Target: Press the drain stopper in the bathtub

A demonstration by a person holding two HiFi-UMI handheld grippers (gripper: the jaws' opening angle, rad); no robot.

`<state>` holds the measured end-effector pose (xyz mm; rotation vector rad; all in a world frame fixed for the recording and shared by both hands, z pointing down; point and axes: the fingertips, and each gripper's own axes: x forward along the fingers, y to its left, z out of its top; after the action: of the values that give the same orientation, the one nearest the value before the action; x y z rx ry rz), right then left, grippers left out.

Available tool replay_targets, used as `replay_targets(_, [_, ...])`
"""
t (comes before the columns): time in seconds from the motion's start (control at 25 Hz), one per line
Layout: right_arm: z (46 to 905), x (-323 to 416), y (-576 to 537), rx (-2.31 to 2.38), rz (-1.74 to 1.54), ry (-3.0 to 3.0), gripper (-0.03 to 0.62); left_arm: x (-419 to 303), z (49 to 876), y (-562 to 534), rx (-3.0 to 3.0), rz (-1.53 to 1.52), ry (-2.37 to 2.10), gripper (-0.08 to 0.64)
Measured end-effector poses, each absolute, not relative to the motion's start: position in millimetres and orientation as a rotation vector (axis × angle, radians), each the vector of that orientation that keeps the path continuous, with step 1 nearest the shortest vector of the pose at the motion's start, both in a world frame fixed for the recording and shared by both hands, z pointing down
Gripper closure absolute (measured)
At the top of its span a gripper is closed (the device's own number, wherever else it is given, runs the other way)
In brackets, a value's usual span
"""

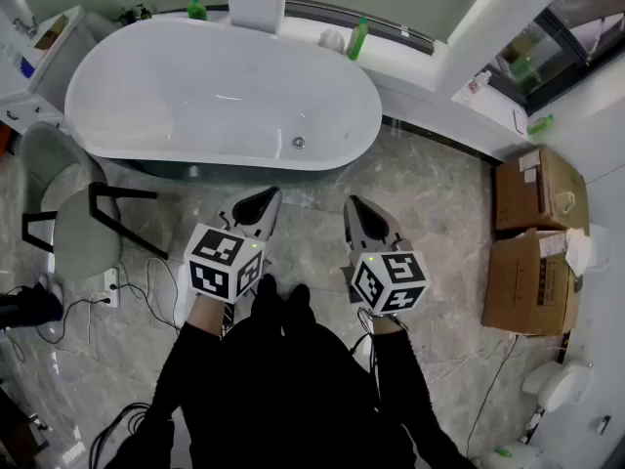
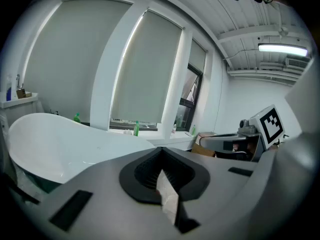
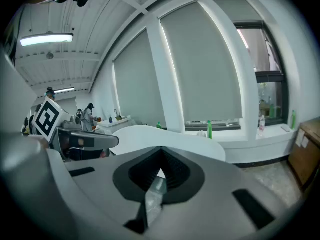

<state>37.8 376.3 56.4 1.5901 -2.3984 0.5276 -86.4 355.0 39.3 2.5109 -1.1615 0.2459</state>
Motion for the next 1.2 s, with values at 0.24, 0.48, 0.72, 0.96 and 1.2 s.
replay_targets(0.24, [59,31,362,1.578,0.519,-2.397,0.592,-91,45,343,2.490,0.245,-1.182,0.555])
replay_targets(0.48, [65,26,355,1.570,0.537,-2.385,0.592,-95,49,336,2.476,0.244,-1.184,0.555])
replay_targets(0.72, [71,22,347,1.556,0.581,-2.383,0.591,-104,51,327,2.473,0.241,-1.183,0.557])
replay_targets(0.96, [79,16,336,1.572,0.599,-2.346,0.592,-117,55,314,2.486,0.238,-1.169,0.556])
replay_targets(1.2, [84,24,326,1.634,0.638,-2.303,0.591,-123,58,296,2.485,0.249,-1.176,0.555])
